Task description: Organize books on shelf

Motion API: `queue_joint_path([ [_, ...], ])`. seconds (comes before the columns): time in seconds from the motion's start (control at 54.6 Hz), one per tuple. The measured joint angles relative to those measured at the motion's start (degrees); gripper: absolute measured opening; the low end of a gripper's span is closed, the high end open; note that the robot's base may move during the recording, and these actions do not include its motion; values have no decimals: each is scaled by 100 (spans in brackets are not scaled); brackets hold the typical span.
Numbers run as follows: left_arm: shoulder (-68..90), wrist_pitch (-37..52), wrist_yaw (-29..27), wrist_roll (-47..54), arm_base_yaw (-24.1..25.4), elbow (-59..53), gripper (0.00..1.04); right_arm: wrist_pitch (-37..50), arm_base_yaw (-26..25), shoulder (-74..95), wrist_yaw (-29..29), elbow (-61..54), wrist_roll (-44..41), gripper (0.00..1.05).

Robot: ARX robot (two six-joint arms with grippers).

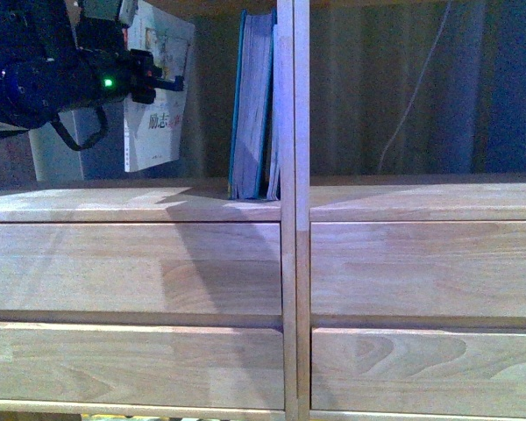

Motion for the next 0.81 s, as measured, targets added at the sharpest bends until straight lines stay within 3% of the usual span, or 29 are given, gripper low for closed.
queue_joint_path([
  [0.128, 586, -299, -72, 52, -44, 737, 7, 46, 181, -282, 195, -343, -28, 3],
  [0.202, 874, -461, -94, 42, -109, 1169, 7, 48, 531, -448, 627, -505, -35, 3],
  [0.422, 1132, -472, -107, 39, -358, 1615, 7, 33, 706, -852, 682, -855, -48, 3],
  [0.807, 1233, -413, -177, 299, -522, 1558, 7, 22, 708, -927, 680, -914, -52, 59],
])
